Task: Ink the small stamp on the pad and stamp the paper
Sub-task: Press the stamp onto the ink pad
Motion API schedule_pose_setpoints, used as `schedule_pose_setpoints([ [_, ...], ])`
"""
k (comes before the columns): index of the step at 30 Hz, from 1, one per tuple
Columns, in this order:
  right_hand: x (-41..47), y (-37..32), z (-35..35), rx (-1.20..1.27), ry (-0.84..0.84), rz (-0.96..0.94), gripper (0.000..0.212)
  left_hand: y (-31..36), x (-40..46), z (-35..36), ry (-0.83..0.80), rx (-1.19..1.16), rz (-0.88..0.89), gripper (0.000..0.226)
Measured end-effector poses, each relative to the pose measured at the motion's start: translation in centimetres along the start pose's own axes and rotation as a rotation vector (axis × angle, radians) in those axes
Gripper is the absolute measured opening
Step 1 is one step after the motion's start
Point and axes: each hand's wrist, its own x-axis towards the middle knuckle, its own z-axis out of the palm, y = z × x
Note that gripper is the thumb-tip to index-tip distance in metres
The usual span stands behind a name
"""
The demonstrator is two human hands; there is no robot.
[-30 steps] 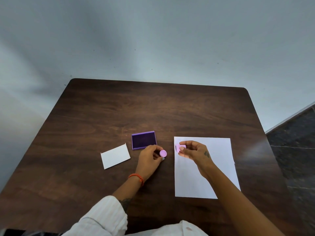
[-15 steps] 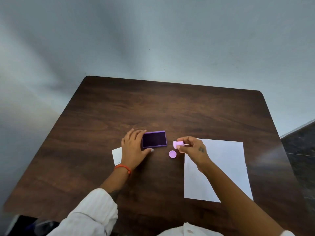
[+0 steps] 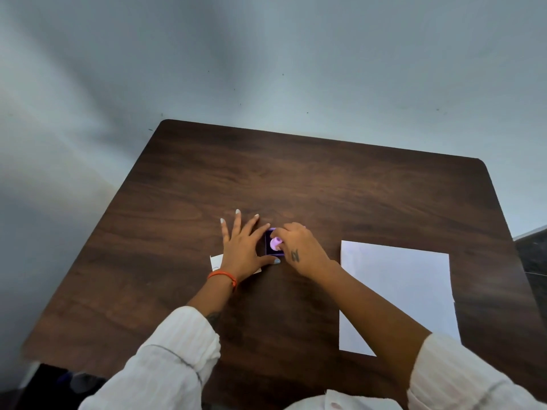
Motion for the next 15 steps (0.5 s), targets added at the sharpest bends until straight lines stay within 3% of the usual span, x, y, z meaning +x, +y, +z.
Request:
schedule_pose_setpoints([
  [5, 0.2, 0.5, 0.9, -0.156, -0.048, -0.114, 0.035, -0.3, 0.0, 0.4, 0.008, -0.013, -0.005, 0.079],
  [15, -0.2, 0.4, 1.9, -0.134, 0.027, -0.100, 0.042, -0.8, 0.1, 1.0, 0.043, -0.065, -0.009, 0.076],
])
